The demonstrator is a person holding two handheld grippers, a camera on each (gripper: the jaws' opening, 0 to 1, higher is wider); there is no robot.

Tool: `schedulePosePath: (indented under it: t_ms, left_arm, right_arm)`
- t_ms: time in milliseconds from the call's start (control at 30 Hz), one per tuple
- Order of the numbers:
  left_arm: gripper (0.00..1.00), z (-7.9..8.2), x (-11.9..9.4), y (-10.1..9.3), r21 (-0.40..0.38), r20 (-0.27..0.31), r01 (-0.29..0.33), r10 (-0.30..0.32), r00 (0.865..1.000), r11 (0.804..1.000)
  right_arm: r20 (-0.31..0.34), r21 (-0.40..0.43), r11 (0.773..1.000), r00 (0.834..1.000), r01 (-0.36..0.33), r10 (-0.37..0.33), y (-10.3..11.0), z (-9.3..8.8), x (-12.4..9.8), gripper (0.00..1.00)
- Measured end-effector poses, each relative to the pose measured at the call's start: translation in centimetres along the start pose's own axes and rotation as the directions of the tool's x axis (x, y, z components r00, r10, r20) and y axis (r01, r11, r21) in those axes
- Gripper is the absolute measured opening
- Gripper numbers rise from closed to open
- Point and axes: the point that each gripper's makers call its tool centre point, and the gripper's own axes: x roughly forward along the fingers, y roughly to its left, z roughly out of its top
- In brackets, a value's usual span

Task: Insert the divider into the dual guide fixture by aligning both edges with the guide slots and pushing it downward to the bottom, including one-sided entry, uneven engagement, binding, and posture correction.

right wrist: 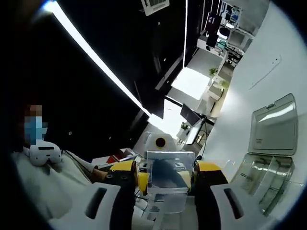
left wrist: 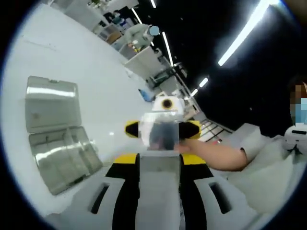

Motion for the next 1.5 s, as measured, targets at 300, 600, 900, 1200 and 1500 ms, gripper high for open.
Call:
schedulePosePath:
  t_ms: [300, 600, 900, 1200, 1500]
  left_arm:
    - [0.3, -0.1, -0.1, -0.2, -0.005, -0.004, 0.012, -0.012, 1.0, 1.0]
    - [0.3, -0.2, -0.1, -0.4, -0.013, -0.003, 0.026, -0.026, 1.0, 1.0]
    - [0.3, -0.2, -0.1, -0.8, -0.014, 0.006, 0.051, -0.051, 0.999, 0.999]
    - [0.3, -0.2, -0.3, -1.1, -0.021, 0.01, 0.058, -0.058, 0.998, 0.998]
    - [0.45, -0.4, -0.3, -1.0, -0.006, 0.014, 0.037, -0.037, 0.999, 0.999]
  right_arm:
    - [-0.008, 0.008, 1.0, 1.0, -0.001, 0.001, -0.1, -0.2, 0.0, 0.36]
    - [-0.013, 0.03, 1.0, 1.0, 0.003, -0.003, -0.1, -0.4, 0.0, 0.33]
    - [-0.016, 0.045, 0.999, 1.0, -0.004, 0.004, 0.2, -0.4, 0.1, 0.33]
    - [-0.02, 0.036, 0.999, 1.0, 0.004, -0.003, 0.6, -0.3, 0.2, 0.33]
    - [-0.01, 0.018, 0.999, 1.0, 0.026, -0.026, 0.6, 0.1, 0.2, 0.32]
